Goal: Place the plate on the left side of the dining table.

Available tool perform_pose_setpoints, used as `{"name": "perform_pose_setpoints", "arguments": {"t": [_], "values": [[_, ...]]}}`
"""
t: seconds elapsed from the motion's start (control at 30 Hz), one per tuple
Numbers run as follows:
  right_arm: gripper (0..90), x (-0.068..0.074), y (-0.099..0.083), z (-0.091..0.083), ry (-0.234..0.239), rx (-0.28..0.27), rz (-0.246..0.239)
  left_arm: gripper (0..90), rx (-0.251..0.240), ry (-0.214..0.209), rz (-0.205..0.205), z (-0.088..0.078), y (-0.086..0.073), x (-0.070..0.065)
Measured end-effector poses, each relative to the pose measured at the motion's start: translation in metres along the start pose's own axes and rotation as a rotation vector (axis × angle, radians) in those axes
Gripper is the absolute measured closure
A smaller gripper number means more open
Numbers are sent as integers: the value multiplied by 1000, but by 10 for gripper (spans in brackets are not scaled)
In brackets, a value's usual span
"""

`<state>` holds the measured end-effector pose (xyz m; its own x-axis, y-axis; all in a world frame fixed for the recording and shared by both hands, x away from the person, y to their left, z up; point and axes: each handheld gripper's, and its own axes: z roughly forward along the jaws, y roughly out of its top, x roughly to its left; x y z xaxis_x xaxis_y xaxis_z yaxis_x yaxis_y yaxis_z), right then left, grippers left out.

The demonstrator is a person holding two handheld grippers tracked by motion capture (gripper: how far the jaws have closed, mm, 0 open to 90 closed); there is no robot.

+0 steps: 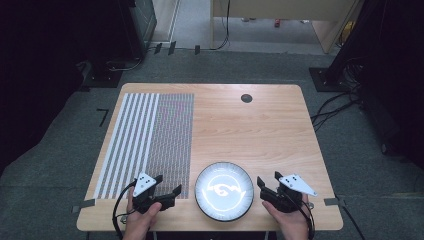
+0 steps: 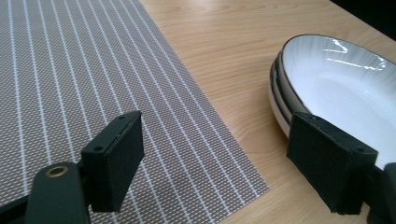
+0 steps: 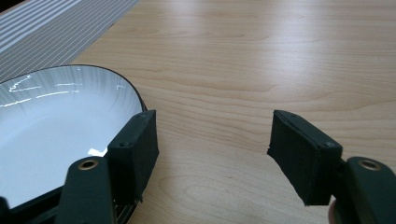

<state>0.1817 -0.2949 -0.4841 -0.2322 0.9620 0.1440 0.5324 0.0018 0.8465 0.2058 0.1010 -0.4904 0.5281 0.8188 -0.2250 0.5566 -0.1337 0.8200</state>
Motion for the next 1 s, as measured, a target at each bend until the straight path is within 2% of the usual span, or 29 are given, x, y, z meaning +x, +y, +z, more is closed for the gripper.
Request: {"name": "perform_pose_setpoints", "arguments": {"t": [0.1,0.27,0.4,0.5,0.73,0.9,0.93,1.0], "values": [[384,1,0,0,13,-2,-4,190,4,-14,14,1,0,-3],[455,3,-1,1,41,-7,12,246,10,-5,33,3,-1,-9],[474,4,-1,2,59,-1,11,260,21,-12,47,6,-2,-14],[494,7,-3,4,87,11,9,268,26,-32,53,8,-2,-18],[541,11,-5,6,120,19,12,324,30,-39,63,10,-3,-23],[598,13,-6,7,147,28,36,352,35,-58,62,12,-5,-25],[639,14,-5,6,161,45,57,367,37,-61,62,12,-5,-25],[671,15,-5,6,162,66,68,385,41,-72,64,14,-6,-27]]}}
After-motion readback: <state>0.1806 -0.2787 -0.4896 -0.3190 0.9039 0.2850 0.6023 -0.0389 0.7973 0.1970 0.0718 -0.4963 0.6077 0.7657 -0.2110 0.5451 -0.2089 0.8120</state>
